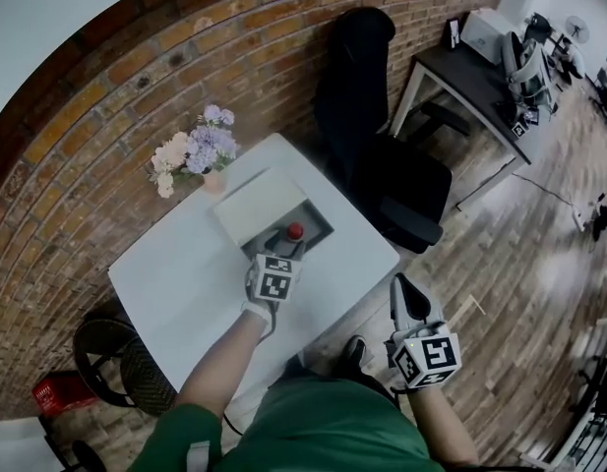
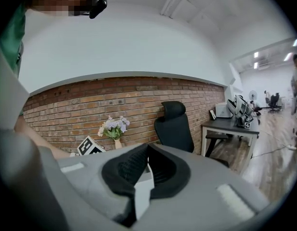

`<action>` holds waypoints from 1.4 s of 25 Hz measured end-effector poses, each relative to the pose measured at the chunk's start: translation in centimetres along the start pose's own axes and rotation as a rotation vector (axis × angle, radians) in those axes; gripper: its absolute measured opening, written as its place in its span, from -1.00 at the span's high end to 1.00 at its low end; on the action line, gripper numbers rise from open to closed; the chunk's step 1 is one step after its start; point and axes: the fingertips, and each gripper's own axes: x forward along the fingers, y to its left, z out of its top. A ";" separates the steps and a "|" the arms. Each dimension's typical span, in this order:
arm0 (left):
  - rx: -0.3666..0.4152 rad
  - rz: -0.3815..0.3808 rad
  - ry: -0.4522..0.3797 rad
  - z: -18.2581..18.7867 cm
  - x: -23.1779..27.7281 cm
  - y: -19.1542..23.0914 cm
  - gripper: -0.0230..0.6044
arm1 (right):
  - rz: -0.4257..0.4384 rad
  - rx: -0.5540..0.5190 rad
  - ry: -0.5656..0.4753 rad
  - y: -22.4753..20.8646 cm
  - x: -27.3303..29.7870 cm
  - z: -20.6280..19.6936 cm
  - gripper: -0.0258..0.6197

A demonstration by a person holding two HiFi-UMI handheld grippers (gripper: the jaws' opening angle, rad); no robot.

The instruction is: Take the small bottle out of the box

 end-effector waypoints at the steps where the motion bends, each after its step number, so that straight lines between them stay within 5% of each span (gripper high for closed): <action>1: -0.002 0.006 0.018 -0.2 0.8 0.0 0.15 | -0.007 0.003 0.003 -0.8 -0.1 -0.1 0.91; 18: 0.004 0.073 0.202 -3.4 7.5 0.9 0.11 | -0.080 0.063 0.041 -6.6 -2.3 -2.3 0.91; 30: -0.056 0.047 0.218 -3.8 7.7 0.9 0.20 | -0.076 0.073 0.054 -5.6 -3.1 -3.0 0.91; 35: -0.050 0.035 0.162 -2.1 6.8 0.8 0.20 | -0.054 0.074 0.069 -4.7 -3.0 -3.6 0.91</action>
